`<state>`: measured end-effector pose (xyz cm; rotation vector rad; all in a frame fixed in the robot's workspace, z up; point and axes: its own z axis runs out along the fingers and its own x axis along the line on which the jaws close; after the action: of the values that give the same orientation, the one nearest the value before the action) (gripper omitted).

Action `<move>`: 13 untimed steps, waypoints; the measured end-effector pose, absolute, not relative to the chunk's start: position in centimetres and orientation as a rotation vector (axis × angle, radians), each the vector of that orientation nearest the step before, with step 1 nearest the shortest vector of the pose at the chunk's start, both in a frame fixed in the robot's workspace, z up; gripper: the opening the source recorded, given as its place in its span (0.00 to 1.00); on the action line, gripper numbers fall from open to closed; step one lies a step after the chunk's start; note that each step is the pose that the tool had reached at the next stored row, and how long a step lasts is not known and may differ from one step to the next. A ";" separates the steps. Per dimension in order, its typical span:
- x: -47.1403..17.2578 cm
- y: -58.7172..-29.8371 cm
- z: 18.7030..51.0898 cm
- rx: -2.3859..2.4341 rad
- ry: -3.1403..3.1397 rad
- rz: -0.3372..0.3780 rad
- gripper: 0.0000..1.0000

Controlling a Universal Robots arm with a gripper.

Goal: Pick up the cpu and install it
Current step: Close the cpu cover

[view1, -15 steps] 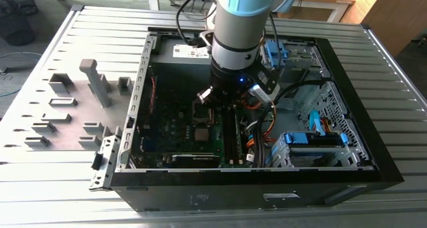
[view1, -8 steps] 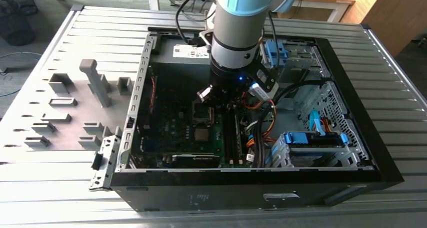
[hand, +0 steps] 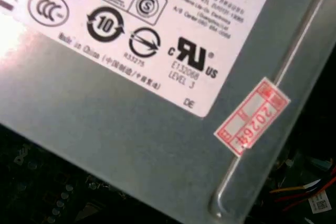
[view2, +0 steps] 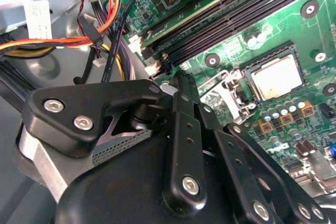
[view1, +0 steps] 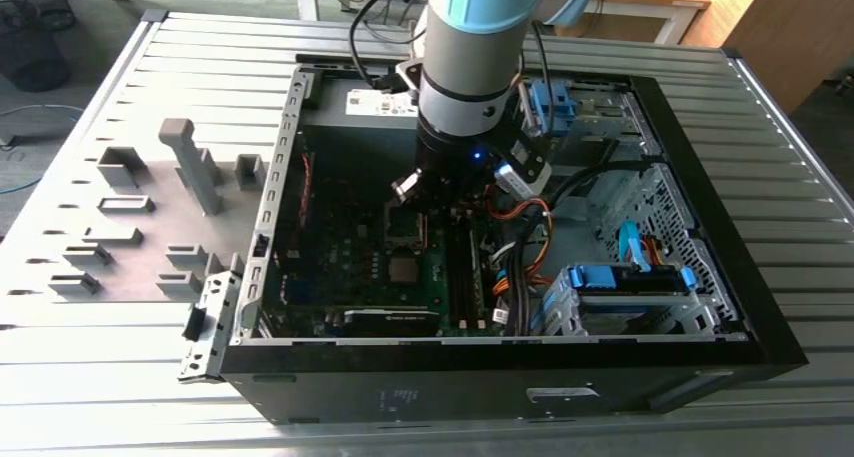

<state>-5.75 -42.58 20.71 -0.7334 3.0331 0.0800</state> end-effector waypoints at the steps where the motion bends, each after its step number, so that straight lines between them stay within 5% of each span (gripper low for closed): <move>1: -5.9 -42.5 20.6 -0.733 3.032 0.081 0.11; 13: -6.2 -42.4 20.4 -0.732 3.025 0.089 0.11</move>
<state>-6.20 -42.41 20.42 -0.7322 3.0252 0.0894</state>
